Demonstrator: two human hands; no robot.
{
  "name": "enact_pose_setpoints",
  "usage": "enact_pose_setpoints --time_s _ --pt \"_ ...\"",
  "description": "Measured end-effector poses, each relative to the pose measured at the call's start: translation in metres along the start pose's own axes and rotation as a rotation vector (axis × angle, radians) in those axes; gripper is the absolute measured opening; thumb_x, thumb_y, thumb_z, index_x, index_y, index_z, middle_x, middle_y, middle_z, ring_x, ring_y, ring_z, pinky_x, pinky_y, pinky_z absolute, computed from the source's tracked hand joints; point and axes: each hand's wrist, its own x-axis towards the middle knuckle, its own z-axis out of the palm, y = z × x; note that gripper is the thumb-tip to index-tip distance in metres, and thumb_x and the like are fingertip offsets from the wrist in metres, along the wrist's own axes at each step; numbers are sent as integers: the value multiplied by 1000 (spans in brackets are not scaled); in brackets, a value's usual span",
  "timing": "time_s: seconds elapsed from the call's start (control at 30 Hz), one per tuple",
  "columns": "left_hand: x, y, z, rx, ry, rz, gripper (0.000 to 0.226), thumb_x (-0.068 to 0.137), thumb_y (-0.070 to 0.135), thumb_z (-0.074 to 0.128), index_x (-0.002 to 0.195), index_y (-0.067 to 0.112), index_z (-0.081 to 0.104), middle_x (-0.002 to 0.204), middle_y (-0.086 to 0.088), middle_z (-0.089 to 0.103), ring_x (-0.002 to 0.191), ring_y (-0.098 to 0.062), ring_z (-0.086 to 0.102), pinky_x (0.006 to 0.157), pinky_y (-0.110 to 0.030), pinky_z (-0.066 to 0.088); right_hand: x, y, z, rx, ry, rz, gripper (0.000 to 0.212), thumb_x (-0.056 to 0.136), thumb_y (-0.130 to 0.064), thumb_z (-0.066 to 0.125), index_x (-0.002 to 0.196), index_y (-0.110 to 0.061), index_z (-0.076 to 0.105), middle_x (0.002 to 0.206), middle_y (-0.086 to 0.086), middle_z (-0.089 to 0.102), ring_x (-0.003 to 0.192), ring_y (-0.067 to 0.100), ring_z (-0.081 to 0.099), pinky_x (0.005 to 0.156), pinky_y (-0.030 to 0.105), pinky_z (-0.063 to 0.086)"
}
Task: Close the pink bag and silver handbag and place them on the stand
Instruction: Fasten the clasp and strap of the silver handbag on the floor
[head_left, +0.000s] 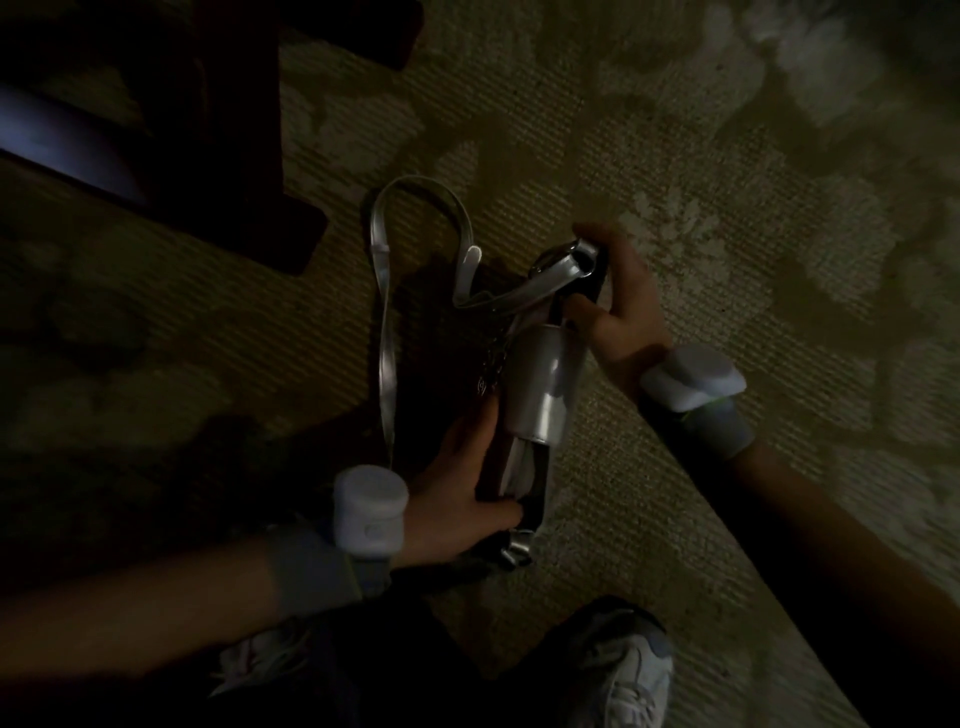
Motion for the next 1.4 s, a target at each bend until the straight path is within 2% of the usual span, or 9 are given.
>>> enact_pose_setpoints --time_s 0.13,0.27,0.43,0.53,0.7,0.93,1.07,1.27,1.4 --pt "3 0 -5 57 5 -50 98 72 15 63 127 52 -9 154 0 6 140 -19 15 107 -30 25 4 5 -6 21 63 76 28 88 -14 52 116 -13 52 101 -5 57 83 1 54 72 12 43" --pt "10 -2 -27 111 10 -161 105 62 20 63 146 26 0 152 -7 24 137 -22 29 113 -34 29 7 4 -24 -330 8 26 33 87 -21 54 119 -14 51 114 13 54 94 29 55 74 34 43" --pt "19 7 -76 195 131 -231 81 72 9 66 141 16 25 136 -14 45 125 -28 45 92 -27 41 7 2 -45 -558 -227 290 21 87 -20 49 100 -10 63 105 17 59 94 35 58 70 31 39" --pt "19 11 -100 373 125 -258 74 60 29 64 129 14 41 123 -17 58 111 -32 55 94 -42 48 -3 -2 -52 -525 -240 384 18 89 -21 47 88 -8 60 88 13 58 77 29 54 62 29 37" --pt "21 39 -120 589 -61 -546 32 88 26 51 114 7 50 102 -19 62 54 -26 63 39 -25 49 -19 -16 -65 -492 -312 440 21 91 -18 49 95 -8 67 86 15 68 69 30 65 56 32 53" --pt "-2 102 -157 573 184 -296 30 85 19 60 113 12 57 97 -12 60 60 -19 58 32 -21 47 -25 -66 -103 -455 -287 330 25 94 -19 45 114 -13 59 99 16 67 76 34 65 70 41 57" --pt "-23 137 -170 561 267 -216 42 84 18 60 124 16 46 103 -17 66 32 -11 53 36 -23 42 -21 -104 -132 -416 -225 259 24 92 -21 45 110 -17 60 89 13 68 65 31 66 66 42 58" --pt "-63 187 -192 610 504 -135 34 83 25 60 114 17 47 79 -3 53 38 -25 52 41 -27 40 -14 -155 -162 -348 -135 195 27 91 -18 45 116 -18 56 78 6 59 72 30 64 69 48 59" --pt "-78 208 -206 628 555 -178 28 84 22 60 108 18 46 77 -3 52 37 -25 53 34 -23 38 0 -179 -170 -310 -171 214 30 91 -18 46 118 -13 57 95 13 64 78 31 63 73 49 59"
